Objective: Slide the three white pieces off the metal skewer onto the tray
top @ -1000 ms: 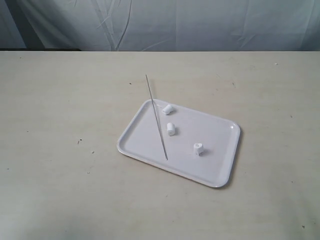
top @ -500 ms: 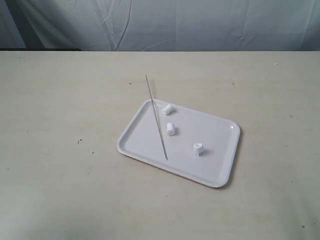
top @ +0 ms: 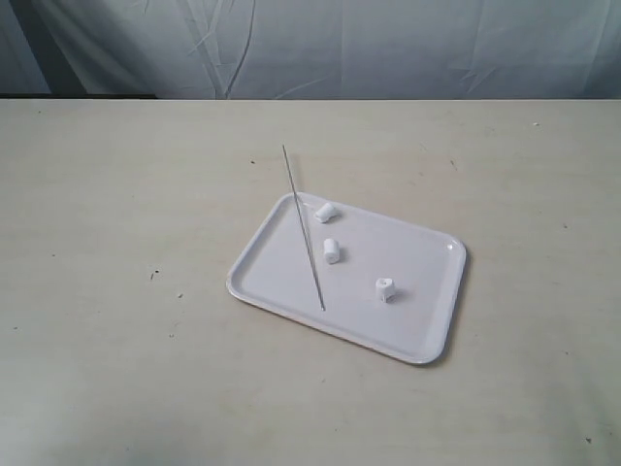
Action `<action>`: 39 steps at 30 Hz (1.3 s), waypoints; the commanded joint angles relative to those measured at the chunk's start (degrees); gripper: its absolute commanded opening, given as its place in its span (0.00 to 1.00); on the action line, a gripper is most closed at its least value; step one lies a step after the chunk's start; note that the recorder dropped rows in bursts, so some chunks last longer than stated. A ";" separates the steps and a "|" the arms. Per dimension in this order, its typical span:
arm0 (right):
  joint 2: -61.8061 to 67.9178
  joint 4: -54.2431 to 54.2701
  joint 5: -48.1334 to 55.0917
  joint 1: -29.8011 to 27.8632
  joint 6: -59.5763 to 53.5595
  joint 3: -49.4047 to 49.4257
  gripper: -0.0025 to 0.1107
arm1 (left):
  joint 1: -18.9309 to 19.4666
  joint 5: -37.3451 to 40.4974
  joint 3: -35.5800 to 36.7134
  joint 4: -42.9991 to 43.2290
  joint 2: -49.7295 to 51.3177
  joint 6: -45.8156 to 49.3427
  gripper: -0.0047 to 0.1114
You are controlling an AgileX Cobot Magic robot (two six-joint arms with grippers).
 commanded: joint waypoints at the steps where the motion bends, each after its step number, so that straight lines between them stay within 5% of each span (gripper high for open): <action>1: -0.36 -1.86 -0.67 -0.41 -0.32 0.12 0.25 | 0.35 -0.79 0.29 -0.64 -0.38 -0.27 0.04; 5: -0.36 1.34 -0.67 -0.41 -0.32 0.12 0.24 | 0.35 -0.83 0.29 -0.67 -0.38 -0.27 0.04; 9: -0.36 2.06 0.62 -0.41 -0.15 0.12 0.02 | 0.35 -0.83 0.29 -0.67 -0.38 -0.27 0.04; 39: -0.36 0.54 2.43 -0.41 -0.23 0.12 0.02 | 0.35 -0.83 0.29 -0.69 -0.38 -0.16 0.04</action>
